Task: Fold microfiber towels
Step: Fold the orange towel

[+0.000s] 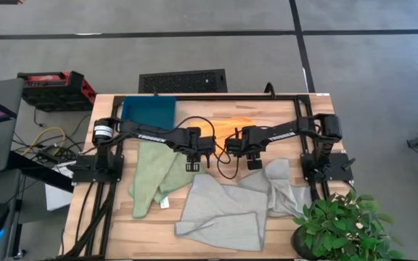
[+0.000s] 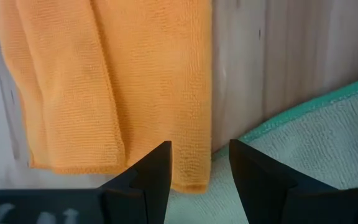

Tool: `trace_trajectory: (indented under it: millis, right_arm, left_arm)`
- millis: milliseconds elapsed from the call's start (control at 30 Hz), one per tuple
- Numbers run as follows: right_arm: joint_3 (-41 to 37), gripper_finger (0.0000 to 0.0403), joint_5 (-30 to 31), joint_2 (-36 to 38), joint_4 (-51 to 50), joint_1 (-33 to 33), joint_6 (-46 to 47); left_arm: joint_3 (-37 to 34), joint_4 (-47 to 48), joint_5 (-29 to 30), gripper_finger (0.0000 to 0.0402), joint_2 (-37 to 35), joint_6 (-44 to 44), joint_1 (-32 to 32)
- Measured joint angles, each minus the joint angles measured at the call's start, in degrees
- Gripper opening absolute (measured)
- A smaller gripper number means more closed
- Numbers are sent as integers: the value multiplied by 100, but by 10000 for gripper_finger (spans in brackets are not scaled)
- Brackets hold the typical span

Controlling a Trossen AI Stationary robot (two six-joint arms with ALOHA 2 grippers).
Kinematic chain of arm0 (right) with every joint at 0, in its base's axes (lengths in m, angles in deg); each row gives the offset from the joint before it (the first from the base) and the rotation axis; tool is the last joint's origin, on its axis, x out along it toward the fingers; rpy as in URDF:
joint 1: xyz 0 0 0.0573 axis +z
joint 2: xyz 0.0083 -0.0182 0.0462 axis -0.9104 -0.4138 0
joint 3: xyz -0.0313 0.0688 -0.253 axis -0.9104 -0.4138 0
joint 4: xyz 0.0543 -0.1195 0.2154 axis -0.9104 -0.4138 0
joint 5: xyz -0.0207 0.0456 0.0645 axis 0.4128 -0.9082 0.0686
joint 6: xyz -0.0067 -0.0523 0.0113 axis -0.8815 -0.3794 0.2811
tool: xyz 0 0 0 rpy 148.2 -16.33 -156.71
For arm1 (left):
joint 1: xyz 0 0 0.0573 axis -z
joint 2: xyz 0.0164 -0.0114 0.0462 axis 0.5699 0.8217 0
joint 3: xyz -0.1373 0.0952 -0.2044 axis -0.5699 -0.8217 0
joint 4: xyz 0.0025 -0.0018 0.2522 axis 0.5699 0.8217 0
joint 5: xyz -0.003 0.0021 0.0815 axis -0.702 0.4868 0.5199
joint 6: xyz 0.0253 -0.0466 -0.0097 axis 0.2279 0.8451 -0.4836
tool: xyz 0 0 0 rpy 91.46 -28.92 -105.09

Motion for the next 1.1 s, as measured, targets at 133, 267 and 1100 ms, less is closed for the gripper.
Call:
trace_trajectory:
  millis: [133, 267, 1100]
  right_arm:
    - [-33, 73, 370, 96, 59, 48, -154]
    - [-26, 13, 652, 324, 124, 48, -234]
    - [218, 3, 611, 577, 3089, 26, -1739]
  left_arm:
    - [4, 239, 0, 153, -79, 203, 77]
    - [11, 486, 65, 153, -336, 505, 179]
    - [15, 1823, 908, 153, -1603, 2256, 736]
